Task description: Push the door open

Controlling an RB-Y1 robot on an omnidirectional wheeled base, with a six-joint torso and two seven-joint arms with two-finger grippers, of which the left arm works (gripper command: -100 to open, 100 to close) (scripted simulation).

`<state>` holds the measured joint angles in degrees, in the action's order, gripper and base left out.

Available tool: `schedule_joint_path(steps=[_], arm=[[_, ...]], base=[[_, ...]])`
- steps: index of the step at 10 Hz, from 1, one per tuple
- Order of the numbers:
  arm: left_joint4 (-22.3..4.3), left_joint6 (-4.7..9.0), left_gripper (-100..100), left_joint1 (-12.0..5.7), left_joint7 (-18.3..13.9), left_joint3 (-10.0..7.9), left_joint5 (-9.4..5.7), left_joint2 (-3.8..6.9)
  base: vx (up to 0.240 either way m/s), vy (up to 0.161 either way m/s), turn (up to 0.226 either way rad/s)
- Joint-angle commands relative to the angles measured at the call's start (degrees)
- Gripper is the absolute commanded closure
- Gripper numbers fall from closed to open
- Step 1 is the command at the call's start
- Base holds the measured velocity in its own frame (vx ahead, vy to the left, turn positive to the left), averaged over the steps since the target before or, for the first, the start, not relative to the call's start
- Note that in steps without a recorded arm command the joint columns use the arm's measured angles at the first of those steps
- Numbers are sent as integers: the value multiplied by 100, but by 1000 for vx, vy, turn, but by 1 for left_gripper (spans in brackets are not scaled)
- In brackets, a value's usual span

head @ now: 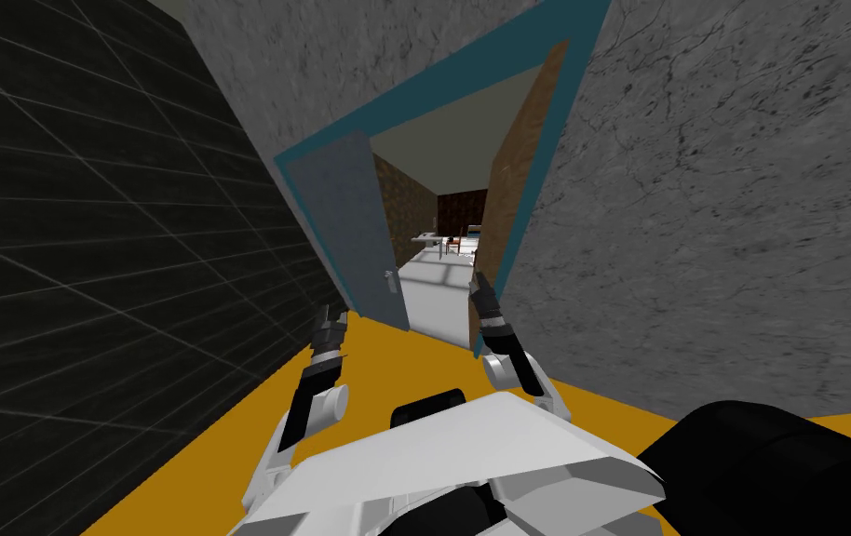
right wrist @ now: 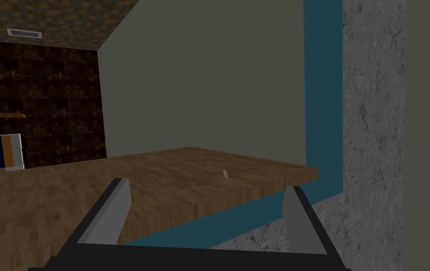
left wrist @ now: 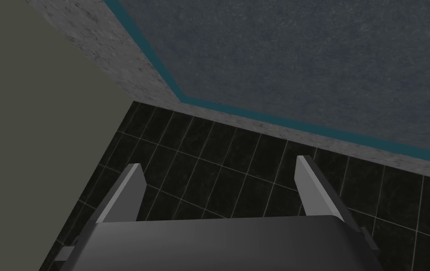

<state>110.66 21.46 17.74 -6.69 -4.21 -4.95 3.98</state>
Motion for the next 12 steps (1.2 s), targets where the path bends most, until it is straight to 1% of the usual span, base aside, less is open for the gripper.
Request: schedule_joint_path(steps=[1, 7, 10, 11, 12], arm=[[-256, 21, -100, -133, 41, 8, 13, 13], [-1190, 16, -100, -724, 185, 9, 54, 50], [-1723, 13, -100, -1034, 260, 9, 76, 54], [-1723, 13, -100, -1034, 260, 9, 76, 54], [-1893, 13, -100, -1138, 286, 9, 83, 54]], base=[[81, 128, -117], [62, 109, -136], [63, 118, -146], [33, 76, -47], [34, 71, -76]])
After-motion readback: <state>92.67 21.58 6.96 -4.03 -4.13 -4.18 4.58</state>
